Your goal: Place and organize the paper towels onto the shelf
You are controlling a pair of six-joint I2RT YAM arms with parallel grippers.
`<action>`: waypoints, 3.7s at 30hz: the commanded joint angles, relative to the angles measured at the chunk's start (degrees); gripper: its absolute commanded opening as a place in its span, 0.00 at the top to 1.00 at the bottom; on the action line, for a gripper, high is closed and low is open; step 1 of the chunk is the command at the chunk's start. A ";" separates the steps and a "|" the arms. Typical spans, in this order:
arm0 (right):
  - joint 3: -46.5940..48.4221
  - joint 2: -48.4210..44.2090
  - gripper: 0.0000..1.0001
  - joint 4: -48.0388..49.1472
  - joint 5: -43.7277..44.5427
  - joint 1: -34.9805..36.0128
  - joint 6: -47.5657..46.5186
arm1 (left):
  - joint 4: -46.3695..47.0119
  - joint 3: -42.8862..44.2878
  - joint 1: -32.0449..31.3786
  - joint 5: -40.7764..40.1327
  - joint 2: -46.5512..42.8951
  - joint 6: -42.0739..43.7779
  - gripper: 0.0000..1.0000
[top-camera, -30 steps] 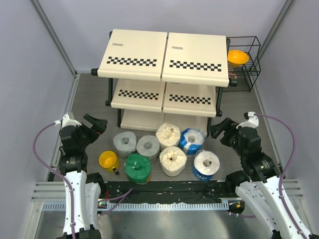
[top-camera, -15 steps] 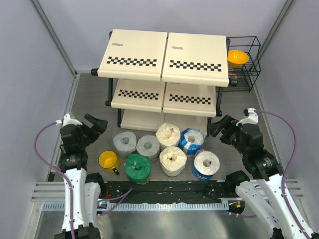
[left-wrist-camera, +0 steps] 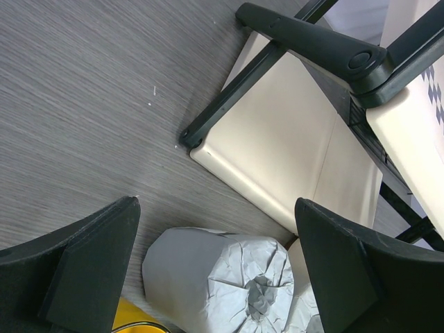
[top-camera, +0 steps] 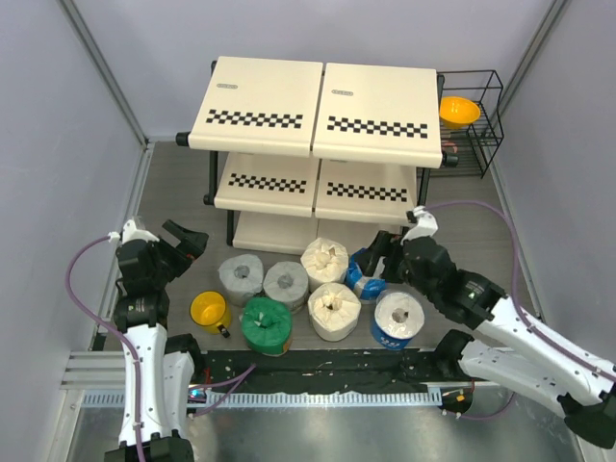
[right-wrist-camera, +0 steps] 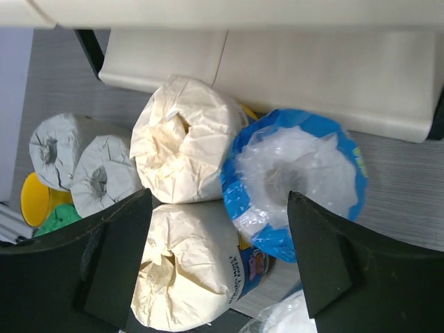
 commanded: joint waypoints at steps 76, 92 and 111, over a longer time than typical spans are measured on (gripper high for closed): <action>5.43 28.86 0.21 -11.46 25.83 35.47 33.70 | 0.98 0.57 -0.18 1.25 0.43 -0.45 0.00; 6.57 18.41 0.68 -12.41 28.46 35.65 24.83 | 1.07 0.66 0.70 1.43 0.16 -0.53 0.00; 55.86 28.40 0.65 -11.02 39.10 34.16 -14.34 | 0.89 0.75 0.70 1.52 0.08 -0.36 0.00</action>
